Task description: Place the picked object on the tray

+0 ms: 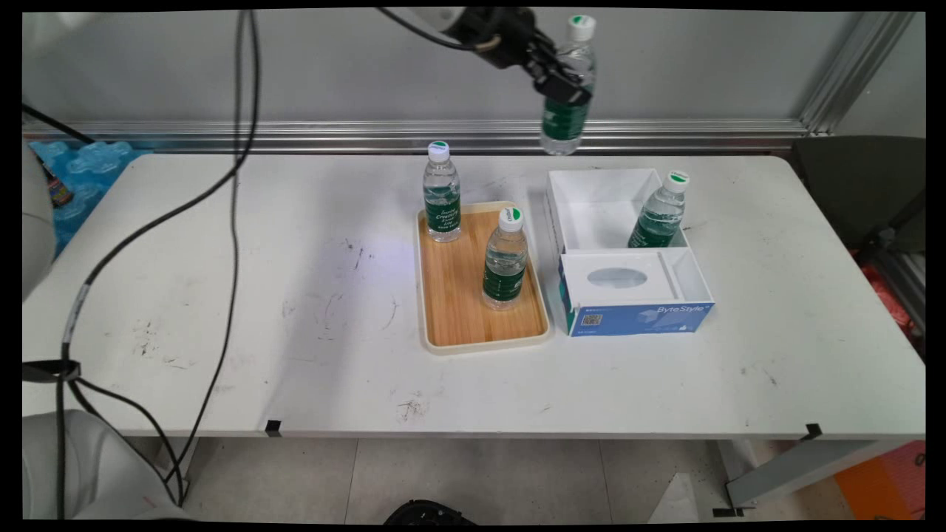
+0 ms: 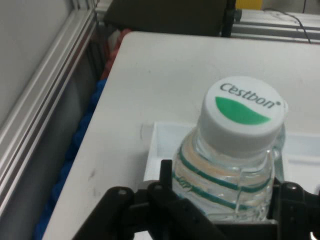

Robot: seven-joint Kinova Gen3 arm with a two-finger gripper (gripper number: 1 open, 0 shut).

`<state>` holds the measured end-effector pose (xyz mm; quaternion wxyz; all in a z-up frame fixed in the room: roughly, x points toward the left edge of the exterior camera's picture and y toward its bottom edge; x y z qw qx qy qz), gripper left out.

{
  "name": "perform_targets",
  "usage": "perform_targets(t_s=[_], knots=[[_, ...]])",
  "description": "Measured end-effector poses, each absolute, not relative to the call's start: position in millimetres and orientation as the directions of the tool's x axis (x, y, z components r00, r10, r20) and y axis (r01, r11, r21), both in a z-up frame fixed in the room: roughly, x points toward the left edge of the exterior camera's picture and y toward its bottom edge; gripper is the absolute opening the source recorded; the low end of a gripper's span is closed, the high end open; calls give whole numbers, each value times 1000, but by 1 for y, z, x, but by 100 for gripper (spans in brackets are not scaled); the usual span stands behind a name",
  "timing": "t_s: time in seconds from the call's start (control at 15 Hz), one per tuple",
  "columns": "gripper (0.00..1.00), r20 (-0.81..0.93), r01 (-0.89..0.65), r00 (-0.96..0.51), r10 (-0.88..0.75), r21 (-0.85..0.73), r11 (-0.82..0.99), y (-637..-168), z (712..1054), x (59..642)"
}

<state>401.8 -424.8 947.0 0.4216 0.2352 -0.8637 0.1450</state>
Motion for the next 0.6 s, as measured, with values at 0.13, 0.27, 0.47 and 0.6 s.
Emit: perform_targets(t_s=[0.13, 0.27, 0.47, 0.6], knots=[[0, 785, -535, -540, -303, -42, 844, -408, 950, 421], [0, 774, -533, -549, -315, -33, 846, -393, 949, 437], [0, 757, -521, -568, -323, -28, 853, -376, 941, 460], [0, 745, -511, -582, -325, -24, 859, -370, 933, 471]])
